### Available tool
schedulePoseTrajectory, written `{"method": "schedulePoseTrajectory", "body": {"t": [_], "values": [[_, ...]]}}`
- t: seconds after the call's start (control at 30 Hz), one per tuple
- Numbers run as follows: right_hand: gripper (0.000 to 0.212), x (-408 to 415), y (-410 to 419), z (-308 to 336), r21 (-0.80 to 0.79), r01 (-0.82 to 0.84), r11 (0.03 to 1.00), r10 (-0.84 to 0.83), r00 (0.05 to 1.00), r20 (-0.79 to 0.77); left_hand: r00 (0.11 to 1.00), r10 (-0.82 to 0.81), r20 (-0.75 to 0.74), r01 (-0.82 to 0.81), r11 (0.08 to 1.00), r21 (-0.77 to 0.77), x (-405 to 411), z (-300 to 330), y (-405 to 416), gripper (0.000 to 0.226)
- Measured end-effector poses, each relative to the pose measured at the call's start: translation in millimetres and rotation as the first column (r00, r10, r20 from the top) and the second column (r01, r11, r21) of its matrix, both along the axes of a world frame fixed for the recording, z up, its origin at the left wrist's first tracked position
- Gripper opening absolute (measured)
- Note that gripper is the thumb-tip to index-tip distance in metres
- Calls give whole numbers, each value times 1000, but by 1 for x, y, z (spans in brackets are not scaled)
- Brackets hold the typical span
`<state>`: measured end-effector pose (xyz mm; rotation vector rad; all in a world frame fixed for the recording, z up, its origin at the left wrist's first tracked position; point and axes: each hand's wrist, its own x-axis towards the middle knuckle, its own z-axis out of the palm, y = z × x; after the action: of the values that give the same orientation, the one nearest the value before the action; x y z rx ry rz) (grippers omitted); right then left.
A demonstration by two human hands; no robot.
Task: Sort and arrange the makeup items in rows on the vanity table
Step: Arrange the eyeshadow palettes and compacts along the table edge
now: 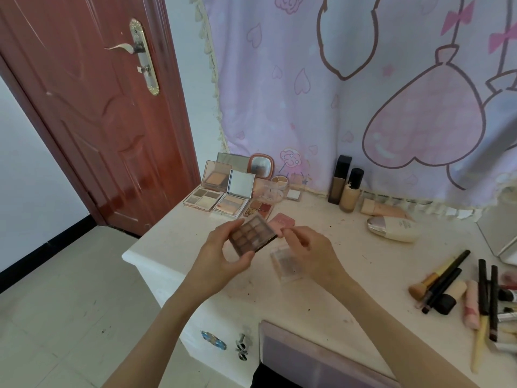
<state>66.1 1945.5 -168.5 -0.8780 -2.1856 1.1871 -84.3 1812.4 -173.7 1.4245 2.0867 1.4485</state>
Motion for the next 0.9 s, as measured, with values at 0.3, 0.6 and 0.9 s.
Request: {"method": "schedulePoseTrajectory", "body": {"t": [0.3, 0.6, 0.9], "values": [[37, -4, -11, 16, -547, -487, 680, 179, 835, -521, 981, -134, 139, 133, 991, 17, 13, 24, -3, 39], [44, -9, -7, 21, -548, -532, 645, 223, 817, -531, 975, -157, 157, 164, 986, -28, 10, 26, -8, 31], [34, -19, -17, 11, -508, -431, 746, 177, 863, -473, 970, -178, 166, 182, 983, -9, 2, 23, -13, 33]]}}
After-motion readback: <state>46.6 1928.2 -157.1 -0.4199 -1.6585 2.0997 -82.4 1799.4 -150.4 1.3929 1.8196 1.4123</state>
